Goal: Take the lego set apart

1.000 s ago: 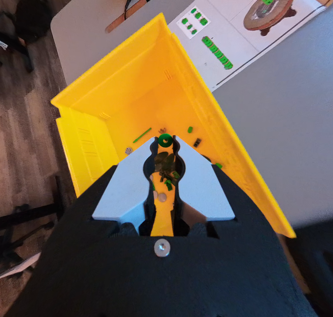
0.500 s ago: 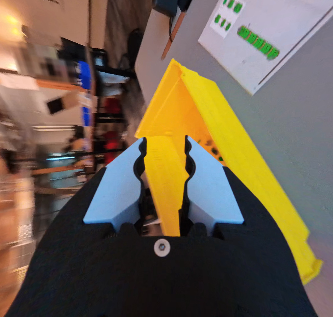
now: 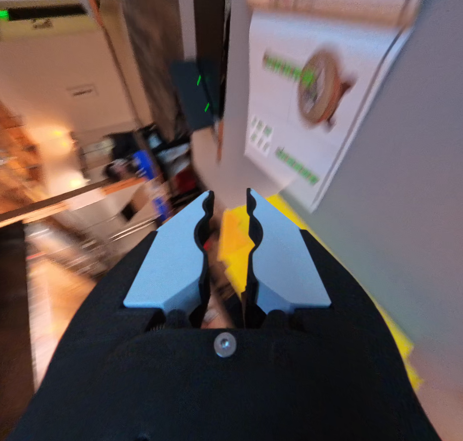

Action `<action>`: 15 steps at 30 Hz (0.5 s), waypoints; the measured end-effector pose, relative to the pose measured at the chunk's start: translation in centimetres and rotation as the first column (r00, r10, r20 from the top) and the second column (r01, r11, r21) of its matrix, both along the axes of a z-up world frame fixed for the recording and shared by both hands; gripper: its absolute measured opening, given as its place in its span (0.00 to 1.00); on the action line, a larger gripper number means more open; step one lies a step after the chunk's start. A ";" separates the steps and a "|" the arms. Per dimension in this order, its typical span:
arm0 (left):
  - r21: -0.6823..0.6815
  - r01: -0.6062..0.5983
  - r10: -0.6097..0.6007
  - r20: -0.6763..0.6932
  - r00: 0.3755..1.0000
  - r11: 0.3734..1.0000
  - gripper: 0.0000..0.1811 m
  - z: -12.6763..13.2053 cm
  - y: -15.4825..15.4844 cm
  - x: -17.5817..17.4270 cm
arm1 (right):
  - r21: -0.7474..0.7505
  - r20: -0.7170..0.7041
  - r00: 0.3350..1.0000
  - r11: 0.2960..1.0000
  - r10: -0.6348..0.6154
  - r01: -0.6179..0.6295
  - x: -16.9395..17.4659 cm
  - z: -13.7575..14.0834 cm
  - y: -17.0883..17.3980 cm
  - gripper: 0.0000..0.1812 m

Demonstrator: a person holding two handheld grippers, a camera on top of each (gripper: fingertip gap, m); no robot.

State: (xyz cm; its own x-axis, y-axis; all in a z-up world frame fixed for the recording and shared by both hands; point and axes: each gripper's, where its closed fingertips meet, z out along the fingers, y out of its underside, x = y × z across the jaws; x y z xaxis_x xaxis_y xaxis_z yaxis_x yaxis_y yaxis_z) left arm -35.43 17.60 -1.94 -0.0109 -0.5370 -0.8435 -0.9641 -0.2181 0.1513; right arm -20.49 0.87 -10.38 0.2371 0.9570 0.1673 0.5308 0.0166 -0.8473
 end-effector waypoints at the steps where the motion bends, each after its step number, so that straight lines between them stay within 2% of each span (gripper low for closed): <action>1: -0.058 0.034 -0.022 0.200 0.980 0.998 0.13 -0.5 -0.7 1.8 | 0.019 -0.040 0.999 1.000 -0.005 0.006 0.0 0.9 0.1 0.08; 2: -0.121 0.084 -0.025 0.427 0.904 0.989 0.13 -0.7 -1.7 4.0 | 0.043 -0.088 0.996 0.999 -0.017 0.021 0.0 2.0 0.3 0.08; 3: -0.187 0.168 -0.008 0.646 0.763 0.968 0.14 -0.5 -3.2 6.5 | 0.072 -0.142 0.989 0.997 -0.032 0.042 0.2 3.3 0.5 0.08; 4: -0.231 0.281 0.032 0.821 0.570 0.932 0.14 0.3 -5.0 8.9 | 0.104 -0.198 0.979 0.992 -0.043 0.065 0.6 4.6 0.7 0.08; 5: -0.243 0.397 0.094 0.929 0.358 0.885 0.16 1.6 -6.9 10.8 | 0.136 -0.252 0.967 0.987 -0.050 0.087 1.0 5.9 0.9 0.08; 7: -0.203 0.591 0.263 0.965 -0.016 0.781 0.20 4.4 -9.9 12.7 | 0.205 -0.345 0.937 0.969 -0.059 0.136 1.9 8.1 1.1 0.08; 8: -0.174 0.667 0.361 0.920 -0.153 0.724 0.21 5.5 -11.0 13.1 | 0.235 -0.381 0.923 0.960 -0.053 0.153 2.2 9.1 1.1 0.08; 9: -0.169 0.715 0.455 0.860 -0.230 0.679 0.22 5.8 -11.8 13.4 | 0.255 -0.406 0.913 0.954 -0.042 0.157 2.4 9.7 0.9 0.08; 10: -0.182 0.747 0.528 0.811 -0.254 0.639 0.22 5.4 -12.4 13.7 | 0.266 -0.417 0.908 0.951 -0.034 0.157 2.5 10.1 0.7 0.08; 12: -0.189 0.805 0.609 0.753 -0.249 0.562 0.22 4.1 -13.8 14.8 | 0.287 -0.428 0.903 0.945 -0.018 0.155 2.4 10.6 0.4 0.08; 15: -0.132 0.862 0.632 0.734 -0.247 0.490 0.19 3.3 -15.5 15.8 | 0.332 -0.460 0.886 0.938 0.064 0.104 1.9 11.4 -0.8 0.08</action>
State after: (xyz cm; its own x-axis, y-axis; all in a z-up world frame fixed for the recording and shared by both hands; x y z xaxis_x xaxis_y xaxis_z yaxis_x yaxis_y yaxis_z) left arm -19.63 2.07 1.32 -0.0861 -0.7762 0.6246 -0.0172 -0.6256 -0.7799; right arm -18.61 0.03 1.05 0.3856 0.8553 0.3462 0.0884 0.3393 -0.9365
